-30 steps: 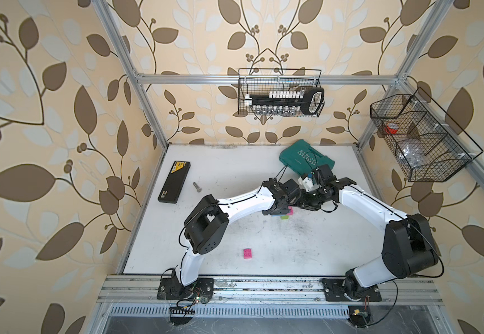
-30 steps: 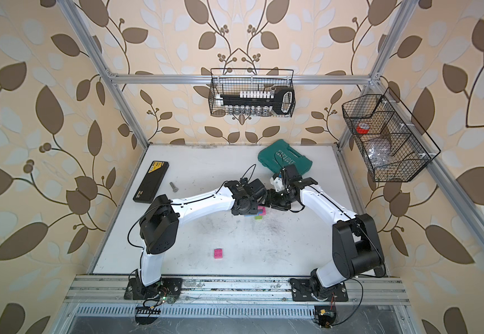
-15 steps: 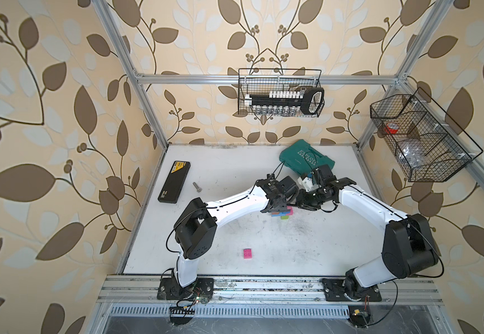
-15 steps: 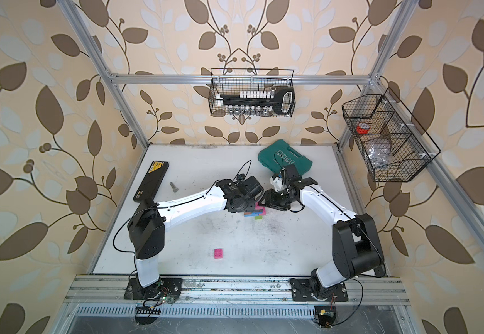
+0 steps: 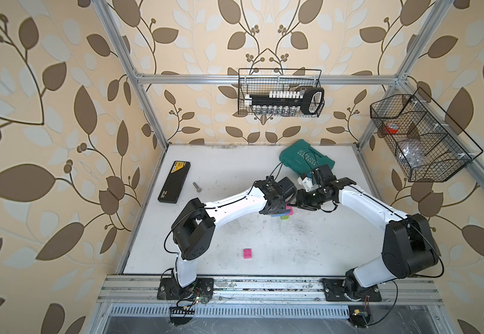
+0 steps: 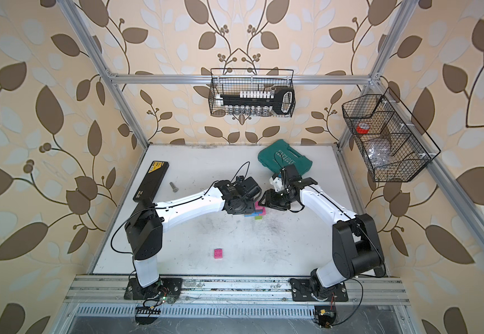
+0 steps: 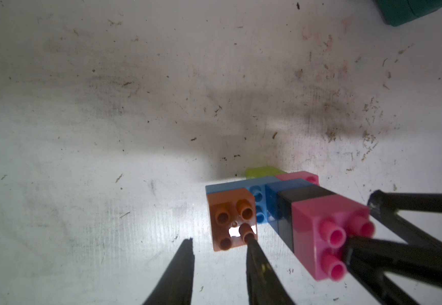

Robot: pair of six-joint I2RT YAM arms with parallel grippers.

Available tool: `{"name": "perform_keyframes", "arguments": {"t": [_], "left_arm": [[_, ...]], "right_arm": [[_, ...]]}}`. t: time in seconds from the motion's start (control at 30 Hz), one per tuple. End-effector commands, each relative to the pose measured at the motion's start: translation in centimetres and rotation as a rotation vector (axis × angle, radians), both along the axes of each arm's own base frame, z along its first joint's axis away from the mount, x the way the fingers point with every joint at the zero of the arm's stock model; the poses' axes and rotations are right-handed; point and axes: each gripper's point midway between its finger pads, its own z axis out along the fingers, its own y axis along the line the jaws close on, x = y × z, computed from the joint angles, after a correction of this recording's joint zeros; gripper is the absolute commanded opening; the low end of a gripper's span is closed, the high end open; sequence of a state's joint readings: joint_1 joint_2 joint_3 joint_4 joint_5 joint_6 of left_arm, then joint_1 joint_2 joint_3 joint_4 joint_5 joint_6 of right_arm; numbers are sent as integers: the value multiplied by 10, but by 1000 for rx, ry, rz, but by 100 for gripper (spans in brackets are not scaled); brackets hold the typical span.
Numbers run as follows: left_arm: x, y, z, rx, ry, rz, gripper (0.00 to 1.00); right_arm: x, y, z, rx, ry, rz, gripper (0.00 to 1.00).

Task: Assemble the number 4 with lego
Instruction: Assemble the lego brick with the lego brick.

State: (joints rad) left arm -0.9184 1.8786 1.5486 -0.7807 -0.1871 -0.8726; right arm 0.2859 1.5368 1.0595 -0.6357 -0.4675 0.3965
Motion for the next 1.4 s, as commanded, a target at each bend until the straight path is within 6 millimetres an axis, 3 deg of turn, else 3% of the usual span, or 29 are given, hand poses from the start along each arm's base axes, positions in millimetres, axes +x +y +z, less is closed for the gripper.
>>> {"name": "perform_keyframes", "arguments": {"t": [0.0,0.47,1.37], "left_arm": [[2,4,-7,3,20,16,33],[0,7,-37,43,82,14,25],[-10,6,-56,39,166,17,17]], "right_arm": [[-20,-19,-28,-120,106,-19,57],[-20,-20,-28,-121,105,-20,57],[-24,-21,-34,-126,121,-20,56]]}}
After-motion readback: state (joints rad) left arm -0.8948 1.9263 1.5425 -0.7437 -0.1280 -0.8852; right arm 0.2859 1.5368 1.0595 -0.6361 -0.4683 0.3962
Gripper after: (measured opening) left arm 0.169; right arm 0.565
